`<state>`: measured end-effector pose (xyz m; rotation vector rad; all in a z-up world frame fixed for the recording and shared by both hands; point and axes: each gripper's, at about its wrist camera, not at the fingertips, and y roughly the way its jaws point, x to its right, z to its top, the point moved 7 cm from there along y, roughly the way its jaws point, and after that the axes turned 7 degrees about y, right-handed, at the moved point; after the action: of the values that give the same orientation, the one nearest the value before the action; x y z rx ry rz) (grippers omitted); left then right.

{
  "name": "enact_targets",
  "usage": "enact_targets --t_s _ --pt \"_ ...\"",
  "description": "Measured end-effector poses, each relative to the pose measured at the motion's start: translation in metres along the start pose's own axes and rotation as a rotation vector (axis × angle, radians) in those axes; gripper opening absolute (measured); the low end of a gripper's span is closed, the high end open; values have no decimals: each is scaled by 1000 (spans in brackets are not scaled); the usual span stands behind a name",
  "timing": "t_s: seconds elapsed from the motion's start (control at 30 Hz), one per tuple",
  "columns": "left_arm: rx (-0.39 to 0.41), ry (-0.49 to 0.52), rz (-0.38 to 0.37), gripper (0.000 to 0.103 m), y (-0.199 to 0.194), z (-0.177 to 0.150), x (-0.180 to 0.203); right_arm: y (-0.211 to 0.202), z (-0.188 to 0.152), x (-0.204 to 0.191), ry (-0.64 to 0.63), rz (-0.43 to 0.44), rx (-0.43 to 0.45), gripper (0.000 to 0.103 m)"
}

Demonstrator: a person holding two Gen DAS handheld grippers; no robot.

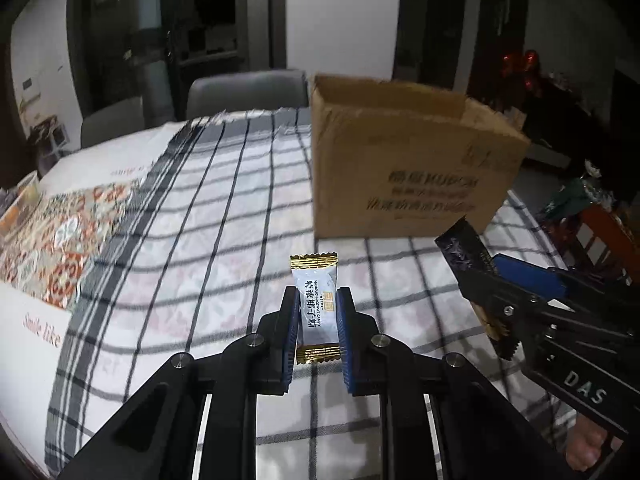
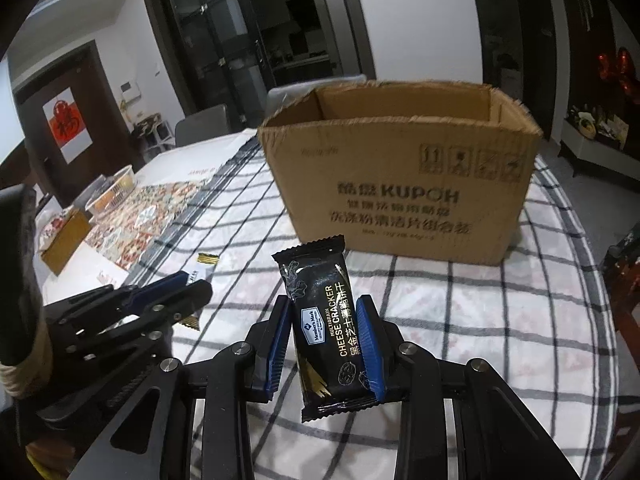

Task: Organize snacks
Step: 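Carry both bars over the box and open both grippers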

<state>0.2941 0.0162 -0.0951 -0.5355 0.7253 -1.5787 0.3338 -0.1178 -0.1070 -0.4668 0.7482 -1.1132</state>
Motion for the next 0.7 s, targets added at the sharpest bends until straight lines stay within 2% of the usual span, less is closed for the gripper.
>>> enact_targets --t_s 0.33,0.7 --pt "111 68 -36 19 -24 46 15 -34 33 9 19 -16 109 34" --pt "178 130 -63 19 -23 97 26 -45 79 20 5 -58 188 34"
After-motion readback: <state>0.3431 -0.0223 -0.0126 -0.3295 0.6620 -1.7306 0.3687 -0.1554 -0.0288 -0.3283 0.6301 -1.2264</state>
